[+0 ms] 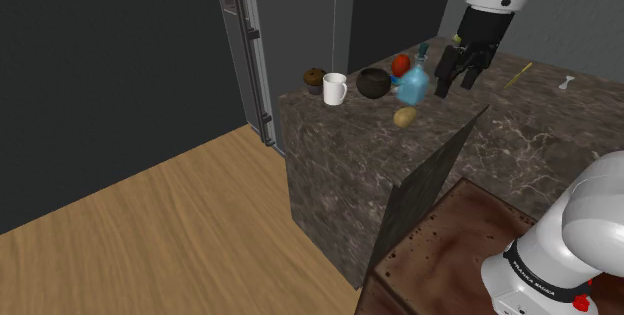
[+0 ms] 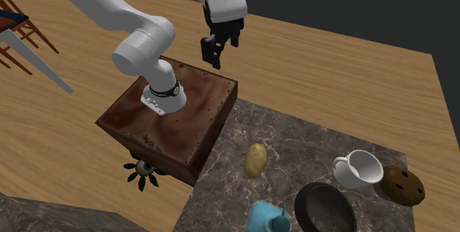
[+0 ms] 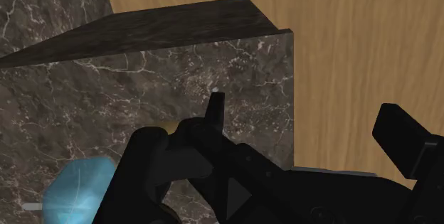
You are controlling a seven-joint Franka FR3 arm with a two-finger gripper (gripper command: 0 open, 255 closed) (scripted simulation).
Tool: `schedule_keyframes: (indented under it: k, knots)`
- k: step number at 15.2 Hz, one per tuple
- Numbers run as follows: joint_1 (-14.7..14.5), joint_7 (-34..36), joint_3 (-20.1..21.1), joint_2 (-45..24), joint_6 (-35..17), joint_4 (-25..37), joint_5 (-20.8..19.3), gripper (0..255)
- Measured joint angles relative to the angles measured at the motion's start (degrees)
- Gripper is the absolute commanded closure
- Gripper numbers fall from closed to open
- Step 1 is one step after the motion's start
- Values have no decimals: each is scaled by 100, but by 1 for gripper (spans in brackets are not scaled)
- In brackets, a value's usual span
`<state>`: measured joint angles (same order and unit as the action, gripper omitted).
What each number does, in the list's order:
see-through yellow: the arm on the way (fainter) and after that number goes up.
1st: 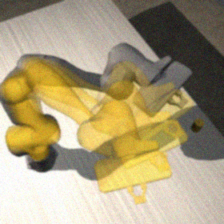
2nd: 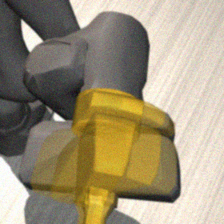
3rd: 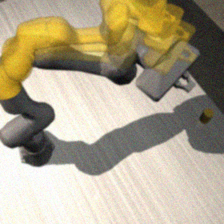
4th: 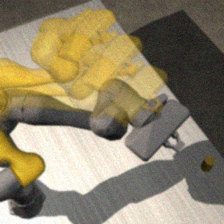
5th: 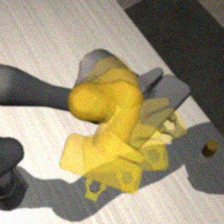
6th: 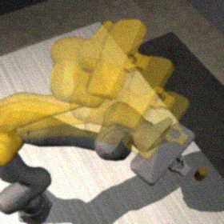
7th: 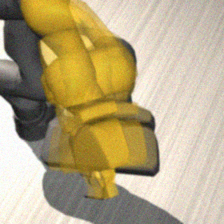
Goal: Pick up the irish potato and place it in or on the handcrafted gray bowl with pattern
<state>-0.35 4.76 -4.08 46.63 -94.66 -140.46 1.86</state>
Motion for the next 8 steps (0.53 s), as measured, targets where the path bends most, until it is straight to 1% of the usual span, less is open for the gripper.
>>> schedule_keyframes:
  k: [1,3,8]
  knots:
    - [0,0,0,0,0,0,0,0]
    - [99,283,79,-197,-229,-31,25,0]
    - [508,1381,309,-1078,-1143,-61,49,0]
